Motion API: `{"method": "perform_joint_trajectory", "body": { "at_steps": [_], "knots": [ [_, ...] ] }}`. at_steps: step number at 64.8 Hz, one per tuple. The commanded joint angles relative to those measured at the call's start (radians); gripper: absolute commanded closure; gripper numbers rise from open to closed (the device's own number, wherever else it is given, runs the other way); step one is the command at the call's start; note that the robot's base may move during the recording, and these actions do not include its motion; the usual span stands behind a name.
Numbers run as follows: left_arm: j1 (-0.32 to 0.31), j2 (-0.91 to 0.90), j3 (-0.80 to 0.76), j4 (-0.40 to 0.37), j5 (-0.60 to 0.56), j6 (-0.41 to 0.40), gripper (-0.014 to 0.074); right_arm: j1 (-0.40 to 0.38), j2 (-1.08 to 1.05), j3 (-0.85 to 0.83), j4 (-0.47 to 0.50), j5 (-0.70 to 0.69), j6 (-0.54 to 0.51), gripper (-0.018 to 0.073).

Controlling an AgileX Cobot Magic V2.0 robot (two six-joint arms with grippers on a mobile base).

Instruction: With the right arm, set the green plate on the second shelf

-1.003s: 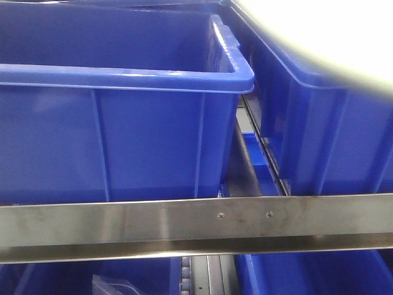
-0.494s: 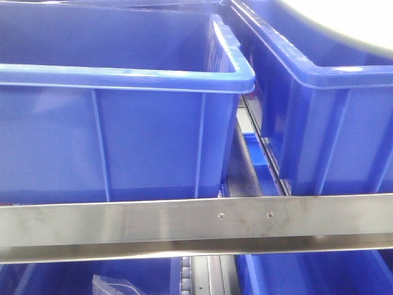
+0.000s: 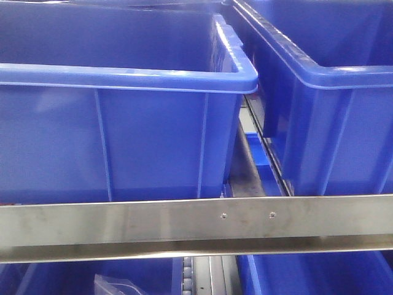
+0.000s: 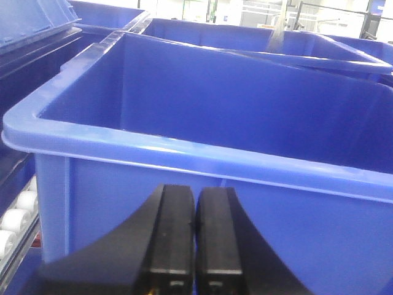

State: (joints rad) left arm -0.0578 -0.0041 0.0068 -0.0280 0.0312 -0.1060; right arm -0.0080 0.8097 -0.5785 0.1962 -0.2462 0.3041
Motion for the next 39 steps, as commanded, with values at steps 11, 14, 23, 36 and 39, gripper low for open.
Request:
{"method": "perform_joint_trajectory", "body": {
  "at_steps": [11, 14, 23, 36, 39],
  "knots": [
    [-0.006, -0.018, 0.041, -0.008, -0.089, -0.003, 0.0466, -0.097, 0.100, -0.095, -0.041, -0.158, 0.008, 0.0506],
    [-0.006, -0.018, 0.041, -0.008, -0.089, -0.003, 0.0466, -0.097, 0.126, -0.103, -0.063, -0.158, 0.008, 0.0506],
    [-0.006, -0.018, 0.041, -0.008, -0.089, -0.003, 0.0466, -0.115, 0.204, -0.129, -0.079, -0.179, 0.008, 0.0506],
    [-0.006, -0.018, 0.041, -0.008, -0.089, -0.003, 0.0466, -0.123, 0.317, -0.203, -0.164, -0.208, 0.008, 0.0374],
    [-0.006, -0.018, 0.041, -0.008, -0.089, -0.003, 0.0466, -0.123, 0.349, -0.224, -0.196, -0.210, 0.008, 0.0239]
  ]
}}
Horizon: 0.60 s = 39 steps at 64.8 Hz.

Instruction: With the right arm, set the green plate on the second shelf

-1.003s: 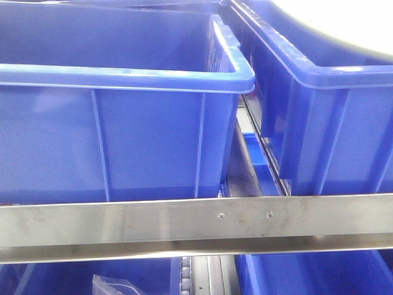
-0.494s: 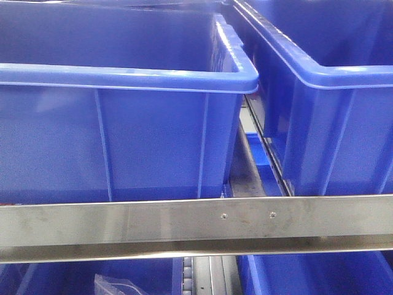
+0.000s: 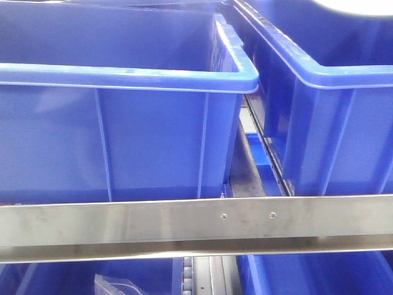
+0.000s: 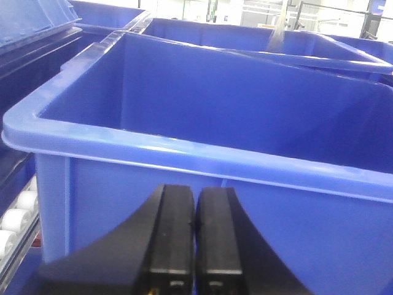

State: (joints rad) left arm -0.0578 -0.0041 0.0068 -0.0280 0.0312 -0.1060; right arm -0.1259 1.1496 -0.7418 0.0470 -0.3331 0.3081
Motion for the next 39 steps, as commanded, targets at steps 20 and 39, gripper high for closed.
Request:
{"method": "perform_joint_trajectory", "body": {
  "at_steps": [20, 39],
  "knots": [
    [-0.006, -0.018, 0.041, -0.008, -0.089, -0.003, 0.0466, -0.003, -0.028, -0.108, -0.047, 0.069, 0.004, 0.0208],
    [-0.006, -0.018, 0.041, -0.008, -0.089, -0.003, 0.0466, 0.029, -0.330, -0.086, -0.274, 0.378, 0.004, 0.0508]
  ]
}}
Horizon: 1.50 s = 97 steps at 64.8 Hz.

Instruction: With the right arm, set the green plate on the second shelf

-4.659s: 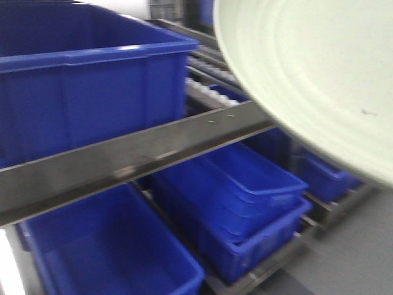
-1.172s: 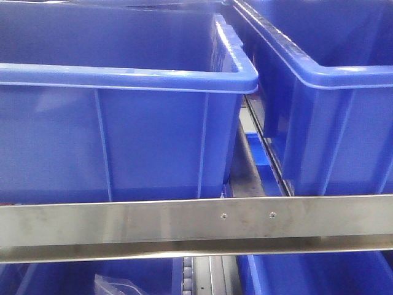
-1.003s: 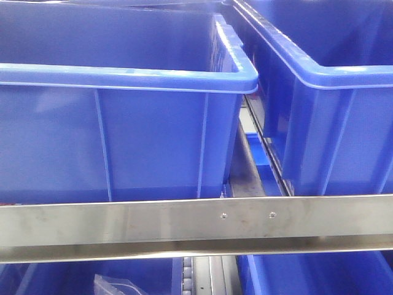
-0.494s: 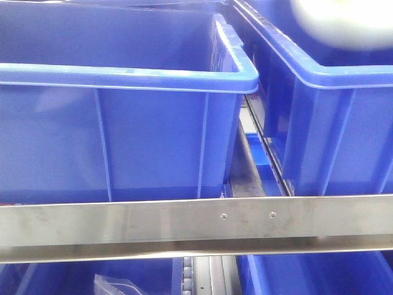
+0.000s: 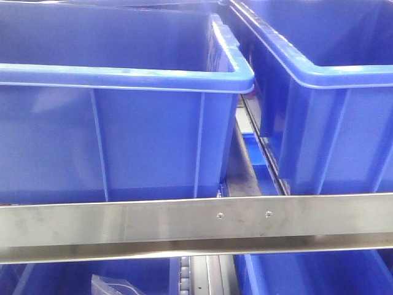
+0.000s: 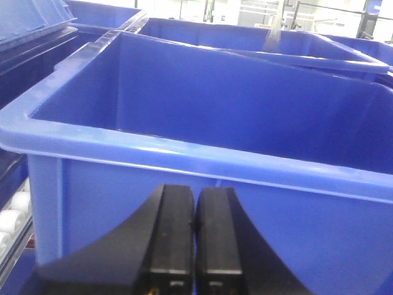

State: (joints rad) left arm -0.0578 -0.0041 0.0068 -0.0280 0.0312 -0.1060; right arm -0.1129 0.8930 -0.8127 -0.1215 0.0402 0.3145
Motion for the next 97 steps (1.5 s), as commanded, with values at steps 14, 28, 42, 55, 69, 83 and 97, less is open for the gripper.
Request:
{"method": "perform_joint_trajectory", "body": {
  "at_steps": [14, 28, 42, 55, 69, 83, 97],
  "knots": [
    [-0.006, -0.018, 0.041, -0.008, -0.089, -0.003, 0.0466, 0.145, -0.254, 0.100, -0.161, 0.020, -0.001, 0.0508],
    [-0.006, -0.018, 0.041, -0.008, -0.089, -0.003, 0.0466, 0.275, -0.369, 0.209, -0.017, 0.031, 0.001, 0.0510],
    [-0.006, -0.018, 0.041, -0.008, -0.089, -0.003, 0.0466, 0.305, -0.385, 0.235, 0.020, 0.047, 0.001, 0.0510],
    [-0.006, -0.018, 0.041, -0.008, -0.089, -0.003, 0.0466, 0.309, -0.393, 0.236, 0.016, 0.094, 0.000, 0.0510],
    [-0.006, -0.018, 0.041, -0.008, -0.089, -0.003, 0.0466, 0.205, -0.612, 0.379, -0.060, 0.178, -0.001, 0.0510],
    [-0.006, -0.018, 0.041, -0.008, -0.089, -0.003, 0.0466, 0.163, -0.907, 0.694, -0.114, -0.002, -0.001, 0.0510],
    [-0.006, -0.018, 0.041, -0.008, -0.089, -0.003, 0.0466, 0.141, -0.924, 0.806, -0.128, -0.016, 0.005, 0.0510]
  ]
}}
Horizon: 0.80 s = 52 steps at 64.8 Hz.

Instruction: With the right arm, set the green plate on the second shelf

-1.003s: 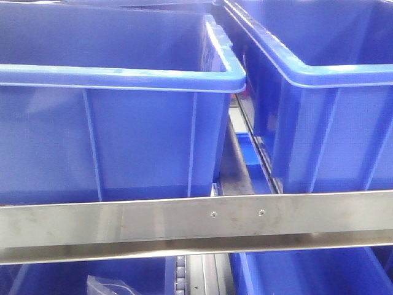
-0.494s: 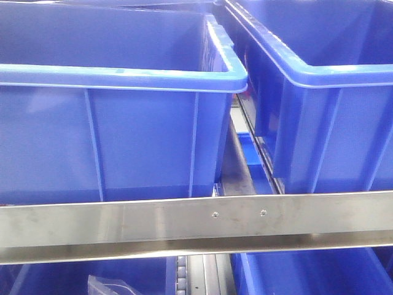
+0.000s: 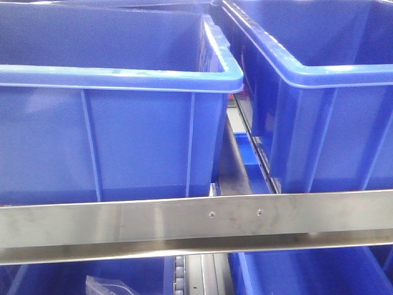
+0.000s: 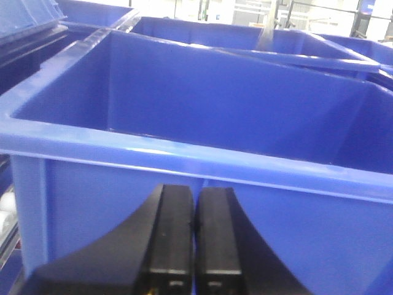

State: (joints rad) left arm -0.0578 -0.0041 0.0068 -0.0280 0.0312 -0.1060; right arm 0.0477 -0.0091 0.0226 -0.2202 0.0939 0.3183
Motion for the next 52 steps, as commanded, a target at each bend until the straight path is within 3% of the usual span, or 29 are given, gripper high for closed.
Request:
{"method": "perform_joint_trajectory", "body": {
  "at_steps": [1, 37, 52],
  "knots": [
    [-0.006, -0.018, 0.041, -0.008, -0.089, -0.003, 0.0466, -0.023, -0.022, -0.025, -0.030, -0.067, 0.002, 0.0510],
    [-0.006, -0.018, 0.041, -0.008, -0.089, -0.003, 0.0466, -0.030, -0.020, -0.013, -0.004, -0.059, -0.016, 0.0510],
    [-0.006, -0.018, 0.041, -0.008, -0.089, -0.003, 0.0466, -0.030, -0.020, -0.012, 0.196, -0.082, -0.276, 0.0510]
  ]
}}
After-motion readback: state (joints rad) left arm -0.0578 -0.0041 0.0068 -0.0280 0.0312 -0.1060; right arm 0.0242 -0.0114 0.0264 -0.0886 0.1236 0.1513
